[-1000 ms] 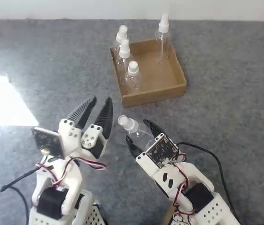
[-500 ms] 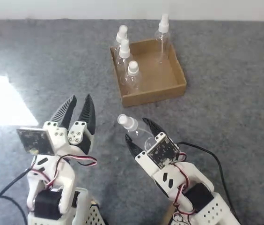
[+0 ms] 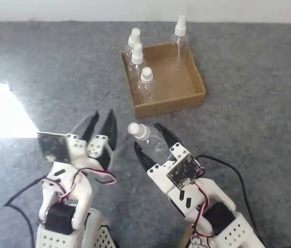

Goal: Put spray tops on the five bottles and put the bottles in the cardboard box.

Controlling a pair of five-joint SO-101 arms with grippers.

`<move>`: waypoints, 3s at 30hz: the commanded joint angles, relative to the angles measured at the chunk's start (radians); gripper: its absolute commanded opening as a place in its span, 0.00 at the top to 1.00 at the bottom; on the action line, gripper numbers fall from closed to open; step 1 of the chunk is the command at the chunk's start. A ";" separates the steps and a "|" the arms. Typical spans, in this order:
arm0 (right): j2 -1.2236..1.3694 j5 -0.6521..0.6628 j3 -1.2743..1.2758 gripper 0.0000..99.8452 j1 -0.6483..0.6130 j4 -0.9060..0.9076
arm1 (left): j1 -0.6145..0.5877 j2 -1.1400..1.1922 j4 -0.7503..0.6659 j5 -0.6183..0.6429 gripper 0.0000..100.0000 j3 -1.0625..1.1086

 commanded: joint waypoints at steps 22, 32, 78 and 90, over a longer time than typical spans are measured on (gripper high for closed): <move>-0.016 -0.014 0.002 0.90 -0.028 -0.018 | 0.316 -0.015 0.023 -0.193 0.89 0.025; -0.016 -0.014 0.002 0.90 -0.027 0.031 | 0.155 -0.017 0.021 -0.137 0.89 -0.019; -0.016 -0.003 -0.009 0.90 0.197 0.171 | -0.166 -0.017 0.057 -0.319 0.88 0.225; -0.010 -0.003 -0.137 0.90 0.321 0.252 | -0.164 -0.014 0.066 -0.313 0.88 0.234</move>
